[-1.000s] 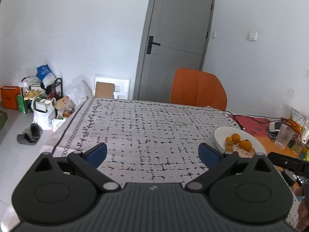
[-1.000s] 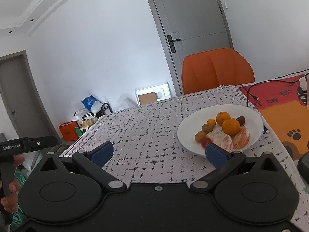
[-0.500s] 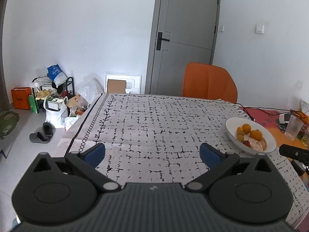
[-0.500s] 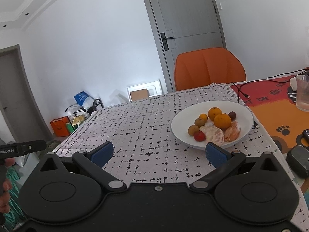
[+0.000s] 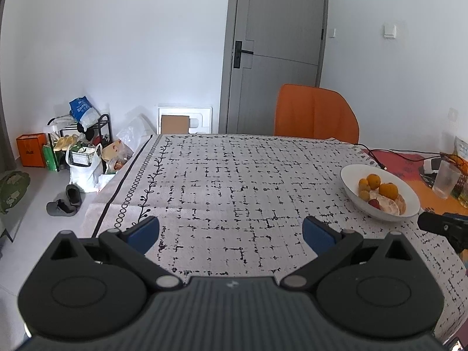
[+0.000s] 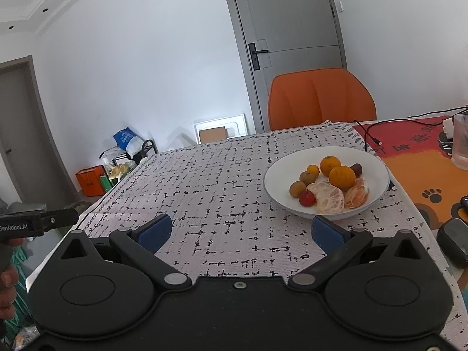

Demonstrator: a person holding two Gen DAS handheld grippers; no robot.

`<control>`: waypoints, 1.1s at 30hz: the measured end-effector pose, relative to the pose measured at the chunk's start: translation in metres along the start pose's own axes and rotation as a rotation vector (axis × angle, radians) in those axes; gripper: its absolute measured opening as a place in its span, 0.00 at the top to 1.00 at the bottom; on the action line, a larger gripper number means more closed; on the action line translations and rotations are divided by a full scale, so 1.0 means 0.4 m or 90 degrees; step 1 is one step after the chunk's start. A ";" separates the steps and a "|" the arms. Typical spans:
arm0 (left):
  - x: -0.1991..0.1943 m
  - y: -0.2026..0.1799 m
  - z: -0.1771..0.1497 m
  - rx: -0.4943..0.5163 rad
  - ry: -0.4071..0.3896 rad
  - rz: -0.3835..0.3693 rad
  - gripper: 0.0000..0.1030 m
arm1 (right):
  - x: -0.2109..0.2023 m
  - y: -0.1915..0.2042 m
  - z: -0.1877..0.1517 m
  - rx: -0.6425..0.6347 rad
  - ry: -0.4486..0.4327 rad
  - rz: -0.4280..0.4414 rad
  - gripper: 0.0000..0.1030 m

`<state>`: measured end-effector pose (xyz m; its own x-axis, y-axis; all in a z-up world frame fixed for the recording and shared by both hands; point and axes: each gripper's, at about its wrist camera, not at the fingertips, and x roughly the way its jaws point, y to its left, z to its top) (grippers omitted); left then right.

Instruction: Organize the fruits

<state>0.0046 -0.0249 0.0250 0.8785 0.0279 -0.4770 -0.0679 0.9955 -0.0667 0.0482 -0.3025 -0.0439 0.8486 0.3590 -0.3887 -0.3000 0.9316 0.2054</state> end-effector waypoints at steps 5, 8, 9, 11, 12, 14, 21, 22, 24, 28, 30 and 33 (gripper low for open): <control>0.000 -0.003 -0.001 0.000 0.001 -0.002 0.00 | 0.001 0.004 -0.001 -0.003 0.001 0.001 0.00; 0.003 -0.004 -0.001 0.002 0.003 0.002 0.00 | 0.003 0.004 -0.002 -0.003 0.002 0.000 0.00; 0.004 -0.004 -0.001 0.002 0.003 0.003 0.00 | 0.004 0.004 -0.002 -0.003 0.003 0.000 0.00; 0.003 -0.004 -0.002 0.004 0.003 0.005 0.00 | 0.004 0.004 -0.002 -0.003 0.003 0.000 0.00; 0.003 -0.005 -0.001 0.005 0.003 0.006 0.00 | 0.004 0.004 -0.001 -0.003 0.003 0.000 0.00; 0.003 -0.004 -0.003 0.005 0.003 0.007 0.00 | 0.005 0.003 -0.002 -0.003 0.002 0.000 0.00; 0.002 -0.003 -0.004 0.011 0.003 0.018 0.00 | 0.007 0.002 -0.004 -0.002 0.004 -0.002 0.00; 0.002 -0.002 -0.004 0.012 0.003 0.018 0.00 | 0.008 0.002 -0.003 -0.003 0.004 -0.001 0.00; 0.002 0.000 -0.005 0.011 0.004 0.018 0.00 | 0.008 0.001 -0.004 -0.003 0.004 -0.001 0.00; 0.003 0.000 -0.006 0.013 0.006 0.019 0.00 | 0.007 0.000 -0.004 -0.002 0.005 -0.002 0.00; 0.004 -0.001 -0.006 0.013 0.006 0.020 0.00 | 0.008 -0.001 -0.004 -0.001 0.006 -0.003 0.00; 0.004 0.000 -0.007 0.011 0.005 0.024 0.00 | 0.010 -0.001 -0.004 -0.001 0.008 -0.004 0.00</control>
<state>0.0047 -0.0251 0.0219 0.8715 0.0651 -0.4860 -0.0930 0.9951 -0.0336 0.0510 -0.3014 -0.0470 0.8449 0.3544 -0.4007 -0.2959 0.9337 0.2019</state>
